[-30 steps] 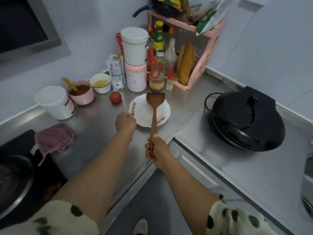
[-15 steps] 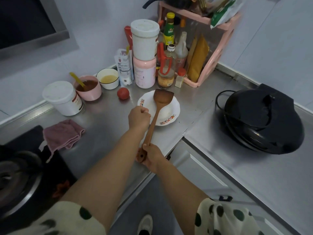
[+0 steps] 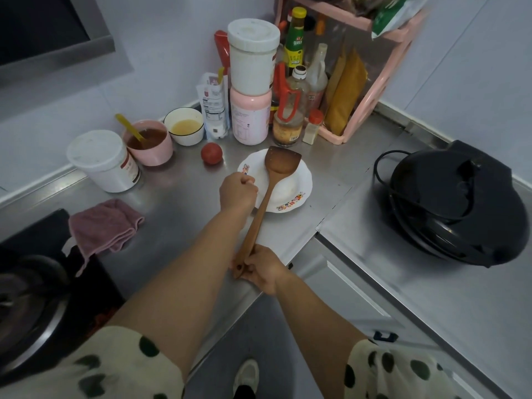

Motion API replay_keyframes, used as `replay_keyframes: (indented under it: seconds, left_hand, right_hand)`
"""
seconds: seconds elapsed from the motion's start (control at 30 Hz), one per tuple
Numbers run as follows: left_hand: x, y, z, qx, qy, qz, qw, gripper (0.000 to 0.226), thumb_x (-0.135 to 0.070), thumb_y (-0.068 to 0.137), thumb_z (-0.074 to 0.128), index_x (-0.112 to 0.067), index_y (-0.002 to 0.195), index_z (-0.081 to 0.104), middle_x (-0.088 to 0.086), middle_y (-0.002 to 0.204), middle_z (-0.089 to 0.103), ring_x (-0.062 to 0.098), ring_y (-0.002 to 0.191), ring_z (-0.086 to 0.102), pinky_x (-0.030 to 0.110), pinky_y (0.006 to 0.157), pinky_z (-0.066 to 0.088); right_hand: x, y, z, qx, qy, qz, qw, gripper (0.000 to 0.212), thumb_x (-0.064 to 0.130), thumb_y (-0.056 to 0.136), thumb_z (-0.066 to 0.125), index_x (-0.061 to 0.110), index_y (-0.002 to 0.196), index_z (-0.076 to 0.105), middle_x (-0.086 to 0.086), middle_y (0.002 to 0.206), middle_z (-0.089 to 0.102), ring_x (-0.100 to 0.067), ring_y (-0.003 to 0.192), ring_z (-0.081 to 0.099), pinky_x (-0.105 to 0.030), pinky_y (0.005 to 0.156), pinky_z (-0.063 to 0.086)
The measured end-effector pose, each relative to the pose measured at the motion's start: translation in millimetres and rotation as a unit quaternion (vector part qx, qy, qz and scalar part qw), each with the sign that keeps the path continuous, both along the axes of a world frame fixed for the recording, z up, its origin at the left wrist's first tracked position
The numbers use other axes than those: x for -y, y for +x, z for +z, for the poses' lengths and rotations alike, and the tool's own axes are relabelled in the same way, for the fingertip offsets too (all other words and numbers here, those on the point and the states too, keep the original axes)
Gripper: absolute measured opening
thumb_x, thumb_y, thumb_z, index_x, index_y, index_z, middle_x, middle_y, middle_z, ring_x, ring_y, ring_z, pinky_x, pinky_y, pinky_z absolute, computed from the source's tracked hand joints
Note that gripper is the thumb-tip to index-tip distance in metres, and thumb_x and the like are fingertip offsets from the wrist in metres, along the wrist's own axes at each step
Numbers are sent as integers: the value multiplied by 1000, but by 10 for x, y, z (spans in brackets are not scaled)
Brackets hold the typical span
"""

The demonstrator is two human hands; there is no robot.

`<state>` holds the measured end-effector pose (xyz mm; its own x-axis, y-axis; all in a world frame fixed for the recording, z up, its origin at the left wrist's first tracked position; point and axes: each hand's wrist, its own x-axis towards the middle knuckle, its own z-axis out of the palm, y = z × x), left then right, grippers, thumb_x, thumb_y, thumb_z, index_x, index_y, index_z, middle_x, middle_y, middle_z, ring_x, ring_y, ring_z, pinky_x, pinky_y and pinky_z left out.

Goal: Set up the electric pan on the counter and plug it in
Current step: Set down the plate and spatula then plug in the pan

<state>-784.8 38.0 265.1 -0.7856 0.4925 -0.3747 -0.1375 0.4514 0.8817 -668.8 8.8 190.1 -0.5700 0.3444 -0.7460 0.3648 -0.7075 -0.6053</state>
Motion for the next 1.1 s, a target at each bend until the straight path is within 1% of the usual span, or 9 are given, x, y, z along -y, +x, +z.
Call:
replay_keyframes:
  seconds: [0.1,0.23,0.3,0.37,0.43,0.53,0.7,1.0,1.1]
  left_hand:
    - [-17,-29,-2,4,4,0,1000,16,-4,87,49,-14,87,61,15,106,69,32,102,65,43,95,53]
    - [-45,-39,9,13,9,1,1000,16,-3,88,48,-14,85,60,17,110,69,33,105,65,45,95,53]
    - [-80,-28,42,10,10,-5,1000,16,-3,88,48,-14,85,59,17,117,67,33,110,64,45,96,53]
    - [-129,1,97,3,12,-15,1000,16,-4,89,48,-14,84,59,18,115,68,34,110,63,45,97,52]
    - [-177,44,172,0,11,-26,1000,18,-7,90,47,-17,81,59,17,108,69,34,106,64,45,96,53]
    - [-293,162,332,-8,13,-50,999,19,-8,88,47,-19,80,61,15,104,71,34,103,65,46,96,52]
    - [-542,429,562,-26,25,-101,994,19,-8,86,48,-15,87,66,16,102,72,35,103,65,45,97,51]
    - [-1239,1233,913,-60,85,-191,976,20,-2,89,44,-13,81,59,21,92,67,28,80,58,44,81,54]
    - [-1534,1479,942,-66,97,-197,973,20,-1,89,44,-12,85,60,21,92,68,30,82,60,40,84,53]
  right_hand:
    - [-29,2,-7,-6,9,-4,1000,35,-17,87,26,-2,105,52,-21,99,58,-30,89,60,-43,92,51]
    - [-107,46,38,-7,19,-27,999,34,-15,86,33,6,89,61,-9,78,67,-17,66,67,-29,75,59]
    - [-160,89,89,19,27,-42,999,28,-9,90,36,8,100,56,-9,86,67,-18,72,67,-27,70,58]
    - [-238,144,154,44,34,-56,997,32,-6,90,41,9,118,47,-11,96,67,-22,82,67,-31,79,57]
    - [-335,198,245,52,41,-75,995,35,-7,89,41,8,121,46,-14,102,64,-26,89,66,-33,82,57]
    - [-473,317,473,46,70,-92,992,33,-7,91,40,6,121,48,-14,105,62,-28,96,63,-30,77,56]
    - [-704,604,896,27,122,-101,987,31,-7,91,38,3,118,49,-17,106,60,-25,87,64,-27,73,54]
    - [-1384,1526,1501,12,200,-177,964,28,-9,90,35,2,111,50,-11,83,61,-20,69,60,-28,66,50]
    - [-1690,1857,1570,15,226,-202,953,27,-10,90,35,1,109,51,-12,80,61,-21,66,59,-28,64,49]
